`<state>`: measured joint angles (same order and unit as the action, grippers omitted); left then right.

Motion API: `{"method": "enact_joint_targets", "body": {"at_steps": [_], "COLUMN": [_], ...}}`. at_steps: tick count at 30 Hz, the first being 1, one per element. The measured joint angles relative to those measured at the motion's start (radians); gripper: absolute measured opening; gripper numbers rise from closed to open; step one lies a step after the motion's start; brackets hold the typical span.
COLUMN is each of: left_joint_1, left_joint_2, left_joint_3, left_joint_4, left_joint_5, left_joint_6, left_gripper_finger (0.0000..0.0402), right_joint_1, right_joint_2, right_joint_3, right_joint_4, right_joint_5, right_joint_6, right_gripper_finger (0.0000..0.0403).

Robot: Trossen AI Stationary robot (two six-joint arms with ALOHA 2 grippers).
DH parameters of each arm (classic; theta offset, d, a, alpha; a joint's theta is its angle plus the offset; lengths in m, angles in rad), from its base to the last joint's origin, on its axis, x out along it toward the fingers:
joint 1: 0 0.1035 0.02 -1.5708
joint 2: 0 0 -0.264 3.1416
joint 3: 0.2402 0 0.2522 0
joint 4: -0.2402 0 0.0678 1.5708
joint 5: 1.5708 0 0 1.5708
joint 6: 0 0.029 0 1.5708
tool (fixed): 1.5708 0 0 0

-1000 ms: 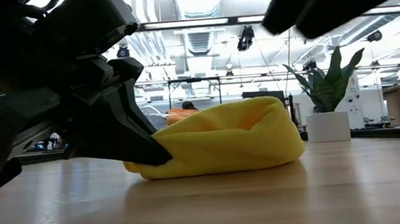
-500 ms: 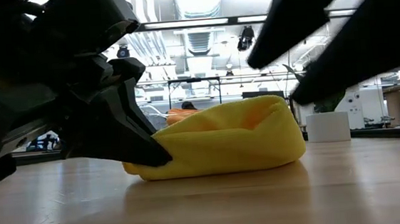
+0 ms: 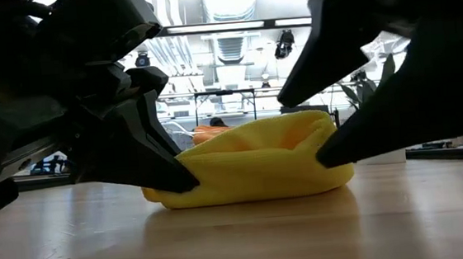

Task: Fold microfiber towels
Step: Fold the top yellow towel

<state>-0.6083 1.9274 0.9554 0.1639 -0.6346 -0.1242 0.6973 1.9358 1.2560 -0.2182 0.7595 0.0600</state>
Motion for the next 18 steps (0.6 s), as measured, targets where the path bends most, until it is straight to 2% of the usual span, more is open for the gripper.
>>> {"method": "enact_joint_targets", "body": {"at_steps": [7, 14, 18], "left_joint_1": [0.000, 0.000, 0.000], "left_joint_2": [0.000, 0.000, 0.000], "left_joint_3": [0.000, 0.002, 0.002], "left_joint_4": [0.000, 0.003, 0.006], "left_joint_5": [0.004, 0.022, 0.023], "left_joint_6": [0.000, -0.001, -0.001], "left_gripper_finger": [0.0000, 0.0000, 0.0000], "right_joint_1": [-0.010, -0.012, -0.010], "right_joint_2": [0.005, 0.075, 0.096], "right_joint_3": [-0.029, -0.008, 0.020], "right_joint_4": [0.046, 0.080, 0.078], "right_joint_5": [0.001, 0.003, 0.051], "right_joint_6": [-0.020, -0.057, -0.071], "right_gripper_finger": [0.0317, 0.0283, 0.0262]}}
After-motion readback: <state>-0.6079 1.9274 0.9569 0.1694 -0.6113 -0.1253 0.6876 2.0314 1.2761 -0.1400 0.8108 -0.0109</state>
